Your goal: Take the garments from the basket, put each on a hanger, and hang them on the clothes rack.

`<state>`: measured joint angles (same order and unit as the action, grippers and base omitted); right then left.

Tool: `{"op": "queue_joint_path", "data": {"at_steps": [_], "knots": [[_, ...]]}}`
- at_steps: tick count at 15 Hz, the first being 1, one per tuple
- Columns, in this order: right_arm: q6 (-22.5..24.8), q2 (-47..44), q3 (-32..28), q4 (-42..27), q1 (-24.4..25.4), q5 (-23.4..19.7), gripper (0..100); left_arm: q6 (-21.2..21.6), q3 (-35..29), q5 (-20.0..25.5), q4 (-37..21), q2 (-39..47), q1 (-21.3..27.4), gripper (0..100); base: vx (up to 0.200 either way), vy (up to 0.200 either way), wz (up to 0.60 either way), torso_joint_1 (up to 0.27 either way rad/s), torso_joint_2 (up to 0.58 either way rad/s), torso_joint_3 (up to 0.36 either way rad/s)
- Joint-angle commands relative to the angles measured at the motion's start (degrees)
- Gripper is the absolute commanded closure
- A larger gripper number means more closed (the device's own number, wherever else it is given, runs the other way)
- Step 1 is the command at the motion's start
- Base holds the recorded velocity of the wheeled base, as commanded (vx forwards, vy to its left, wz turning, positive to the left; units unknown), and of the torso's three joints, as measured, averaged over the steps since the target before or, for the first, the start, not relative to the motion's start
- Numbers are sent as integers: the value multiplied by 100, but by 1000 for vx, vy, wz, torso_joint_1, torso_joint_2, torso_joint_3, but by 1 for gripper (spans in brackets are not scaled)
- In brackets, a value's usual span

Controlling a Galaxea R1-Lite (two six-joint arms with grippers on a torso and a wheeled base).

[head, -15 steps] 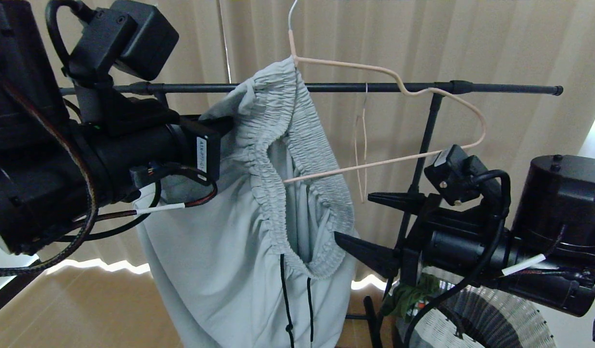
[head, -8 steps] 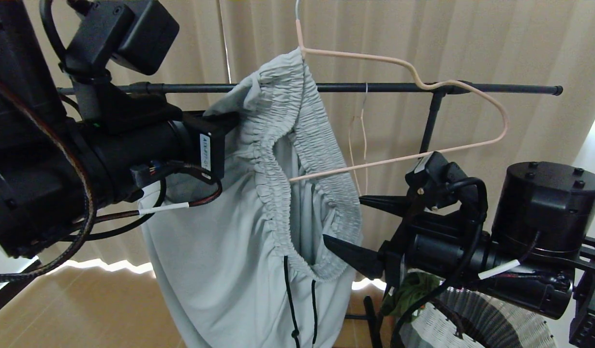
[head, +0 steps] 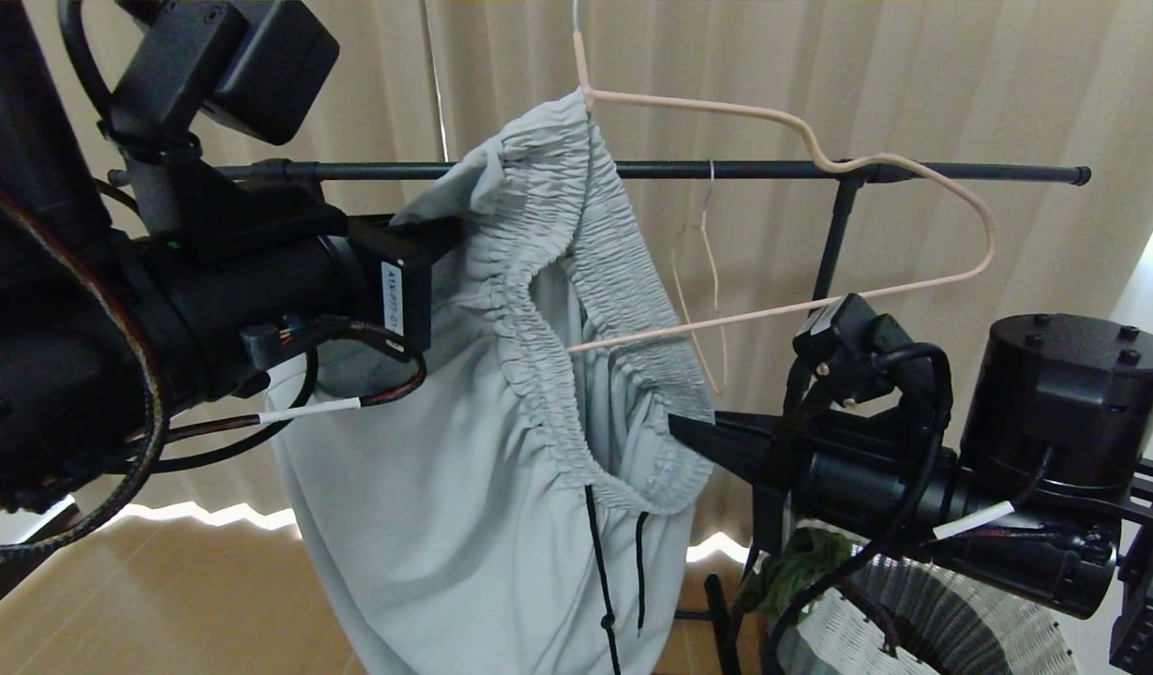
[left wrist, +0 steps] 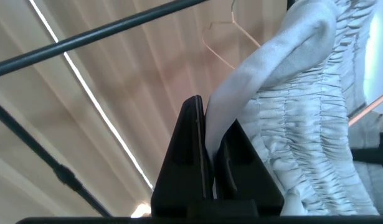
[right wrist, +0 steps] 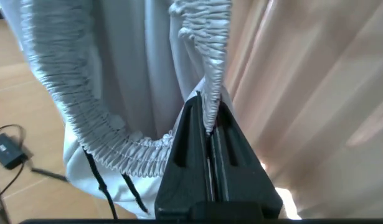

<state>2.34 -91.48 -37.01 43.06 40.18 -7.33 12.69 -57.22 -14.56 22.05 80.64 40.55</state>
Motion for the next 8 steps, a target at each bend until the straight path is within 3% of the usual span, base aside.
{"op": "queue_joint_path", "data": {"at_steps": [1, 4, 8], "knots": [[3, 78, 18, -8, -107, 3, 100, 5, 27, -3, 1, -66, -12, 100, 0, 0, 0, 0, 0, 0], [56, 209, 27, -43, -511, 82, 100, 93, 45, -12, -8, -110, -152, 100, 0, 0, 0, 0, 0, 0], [100, 332, -34, -34, -1003, 126, 100, 542, 370, -12, 1, -286, -302, 100, 0, 0, 0, 0, 0, 0]]}}
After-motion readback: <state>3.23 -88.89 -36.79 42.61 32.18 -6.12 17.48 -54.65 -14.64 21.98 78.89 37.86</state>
